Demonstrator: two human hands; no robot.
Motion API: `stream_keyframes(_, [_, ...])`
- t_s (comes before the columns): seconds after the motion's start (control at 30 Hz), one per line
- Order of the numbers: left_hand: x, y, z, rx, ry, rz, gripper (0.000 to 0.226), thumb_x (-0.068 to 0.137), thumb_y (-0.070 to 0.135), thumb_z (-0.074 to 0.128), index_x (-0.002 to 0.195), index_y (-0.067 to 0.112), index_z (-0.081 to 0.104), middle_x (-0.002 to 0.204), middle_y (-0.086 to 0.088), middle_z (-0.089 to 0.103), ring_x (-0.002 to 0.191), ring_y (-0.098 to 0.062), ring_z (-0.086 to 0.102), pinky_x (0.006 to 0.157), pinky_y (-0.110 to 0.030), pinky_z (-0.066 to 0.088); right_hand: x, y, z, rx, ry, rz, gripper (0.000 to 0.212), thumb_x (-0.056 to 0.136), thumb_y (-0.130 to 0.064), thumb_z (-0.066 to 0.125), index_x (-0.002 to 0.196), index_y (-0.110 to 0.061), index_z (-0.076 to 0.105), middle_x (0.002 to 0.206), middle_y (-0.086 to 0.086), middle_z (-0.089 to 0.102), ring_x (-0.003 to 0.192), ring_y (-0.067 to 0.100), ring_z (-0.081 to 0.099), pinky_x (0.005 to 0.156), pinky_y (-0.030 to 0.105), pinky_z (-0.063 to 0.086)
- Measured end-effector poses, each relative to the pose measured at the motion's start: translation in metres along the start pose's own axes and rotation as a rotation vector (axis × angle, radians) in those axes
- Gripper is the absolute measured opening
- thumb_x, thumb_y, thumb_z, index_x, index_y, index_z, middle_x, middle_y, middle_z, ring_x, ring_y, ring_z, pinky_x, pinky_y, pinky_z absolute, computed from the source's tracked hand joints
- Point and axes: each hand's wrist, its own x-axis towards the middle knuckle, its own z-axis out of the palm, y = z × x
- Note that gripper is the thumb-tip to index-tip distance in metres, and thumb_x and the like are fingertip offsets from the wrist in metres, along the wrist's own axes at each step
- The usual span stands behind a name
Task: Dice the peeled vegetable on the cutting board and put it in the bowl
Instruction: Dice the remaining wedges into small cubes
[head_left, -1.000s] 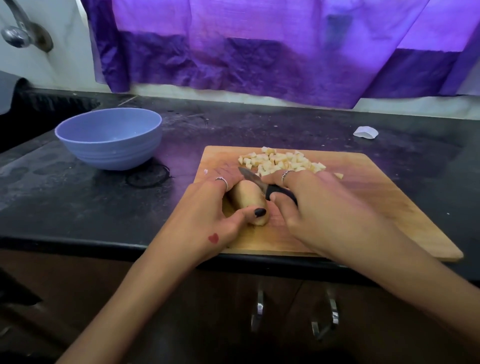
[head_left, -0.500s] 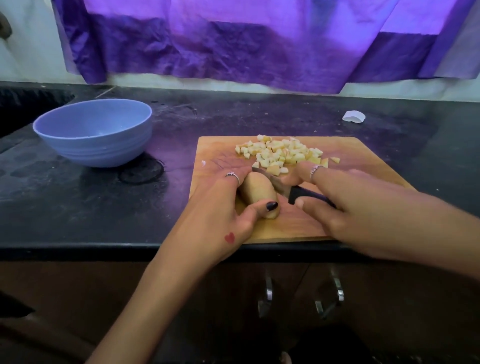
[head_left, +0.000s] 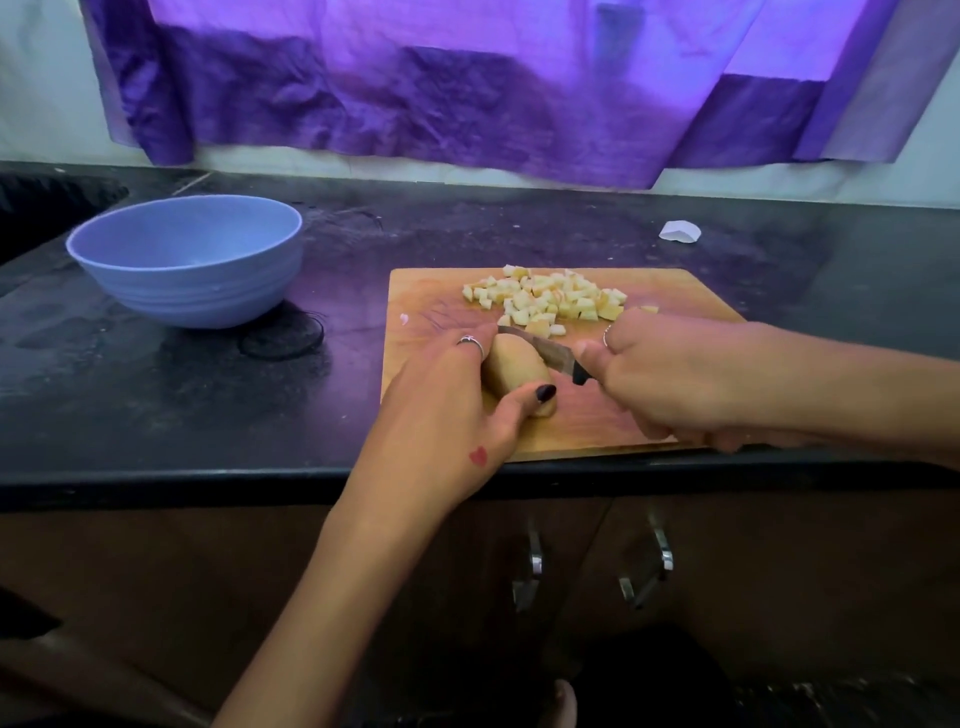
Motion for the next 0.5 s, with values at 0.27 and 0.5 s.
stream_keyframes(0.27, [0.002,0.002,0.007,0.0,0.024,-0.092,0.05,0.082,0.048,0.057,0.125,0.024,0.055,0.123,0.008,0.054,0.117,-0.012,0.045,0.101,-0.035,0.039,-0.002,-0.001,0.004,0.076,0.053,-0.04,0.031,0.102,-0.016,0.032,0.075,-0.021,0.046,0.07,0.006,0.051,0.055,0.024,0.06,0.052,0.031,0.053])
stream_keyframes(0.5, [0.001,0.0,0.004,0.013,-0.027,-0.084,0.057,0.084,0.048,0.057,0.134,0.022,0.049,0.128,0.008,0.052,0.122,-0.011,0.044,0.103,-0.035,0.038,-0.026,0.018,0.02,-0.222,0.061,-0.136,0.03,0.103,-0.03,0.029,0.089,-0.017,0.053,0.066,-0.002,0.038,0.055,0.008,0.036,0.049,0.019,0.031])
